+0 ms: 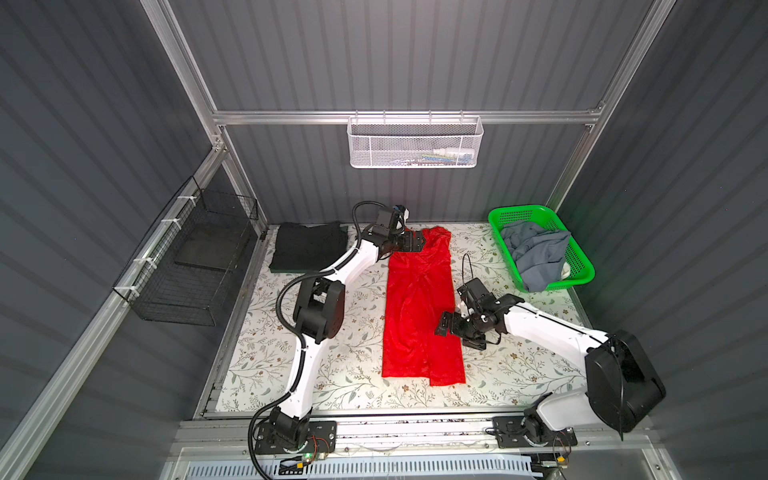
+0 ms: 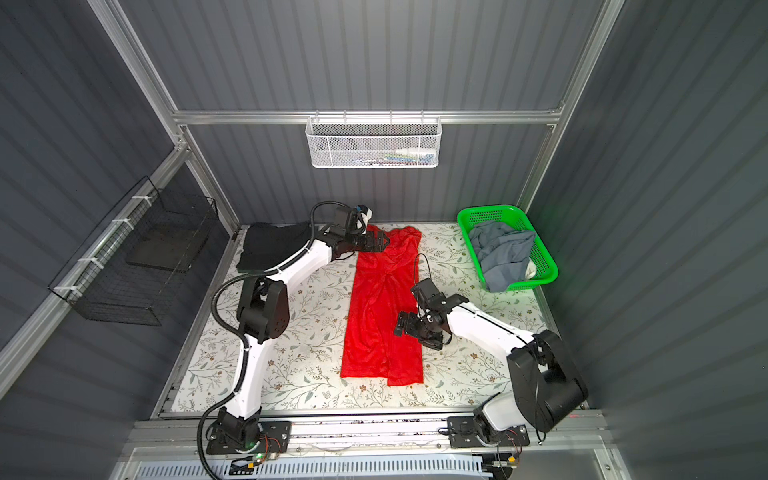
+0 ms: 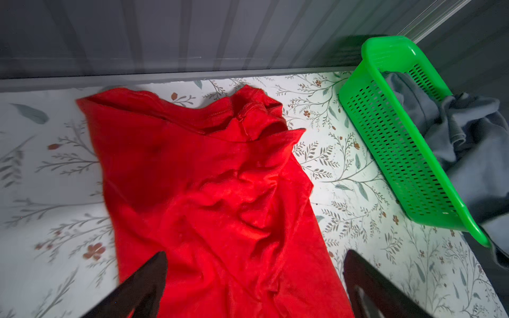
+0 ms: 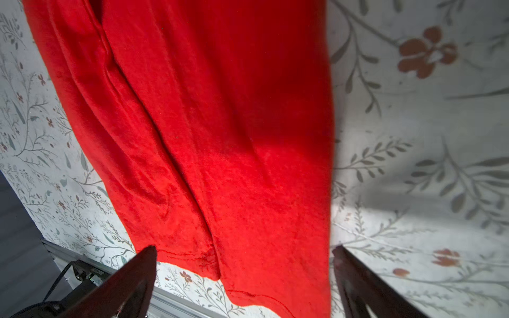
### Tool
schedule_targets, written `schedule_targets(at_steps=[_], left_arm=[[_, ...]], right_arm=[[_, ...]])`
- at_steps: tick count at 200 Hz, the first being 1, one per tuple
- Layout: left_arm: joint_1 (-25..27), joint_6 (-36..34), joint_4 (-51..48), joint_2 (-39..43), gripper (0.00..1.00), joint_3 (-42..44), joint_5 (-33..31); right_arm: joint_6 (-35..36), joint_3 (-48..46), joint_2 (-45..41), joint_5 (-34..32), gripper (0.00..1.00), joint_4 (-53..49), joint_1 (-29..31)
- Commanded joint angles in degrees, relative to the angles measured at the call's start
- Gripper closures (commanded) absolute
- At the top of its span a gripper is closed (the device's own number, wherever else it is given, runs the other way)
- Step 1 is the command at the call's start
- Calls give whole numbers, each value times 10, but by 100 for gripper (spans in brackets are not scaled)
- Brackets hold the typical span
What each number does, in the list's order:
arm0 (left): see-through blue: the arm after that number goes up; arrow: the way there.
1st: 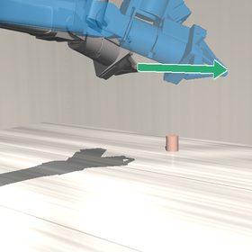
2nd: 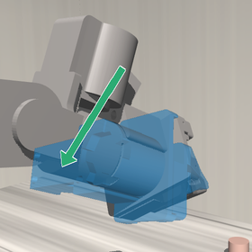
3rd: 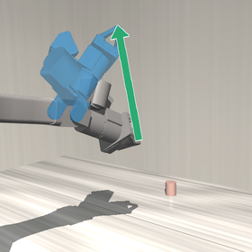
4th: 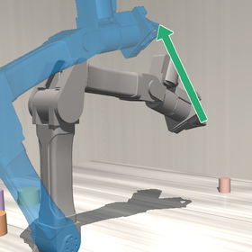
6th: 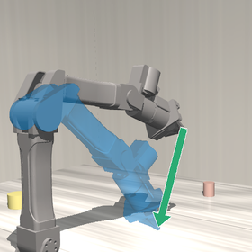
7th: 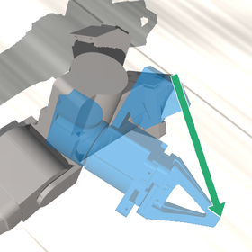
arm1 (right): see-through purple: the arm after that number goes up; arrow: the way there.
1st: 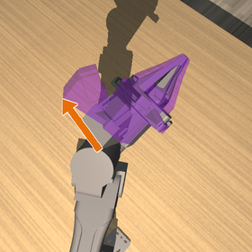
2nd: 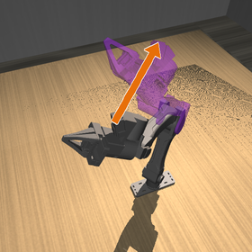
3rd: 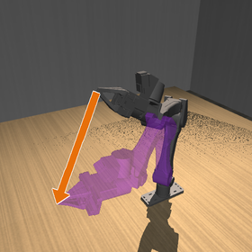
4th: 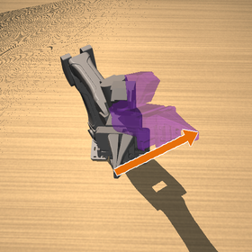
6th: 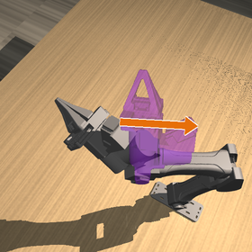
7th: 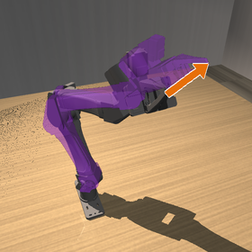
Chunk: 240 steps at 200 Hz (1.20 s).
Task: Fold and stack the t-shirts
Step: 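Move both grippers to the red shirt's near hem and grip it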
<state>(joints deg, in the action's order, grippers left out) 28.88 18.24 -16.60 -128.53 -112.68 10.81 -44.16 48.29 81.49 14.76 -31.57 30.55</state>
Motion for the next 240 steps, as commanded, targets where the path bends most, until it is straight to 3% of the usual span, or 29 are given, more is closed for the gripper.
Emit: schedule_targets(at_steps=[1,41,70,104,130,157,176,240], left_arm=[[9,-13,-11,73,0,74,-61],[25,2,2,247,0,303,-131],[55,13,-25,372,1,454,-141],[79,62,-33,480,7,596,-73],[83,89,-18,541,14,686,-44],[83,104,2,575,18,741,-17],[83,112,23,573,19,766,5],[84,164,108,563,30,829,59]], right_arm=[[-11,-16,-28,-31,1,-27,2],[-28,-59,-65,-33,1,-43,3],[-51,-114,-98,-13,2,-18,4],[-65,-154,-127,-9,8,-12,22],[-87,-187,-142,19,21,31,40],[-135,-234,-164,19,35,108,56],[-138,-241,-160,5,40,113,61],[-167,-263,-138,-10,43,141,92]])
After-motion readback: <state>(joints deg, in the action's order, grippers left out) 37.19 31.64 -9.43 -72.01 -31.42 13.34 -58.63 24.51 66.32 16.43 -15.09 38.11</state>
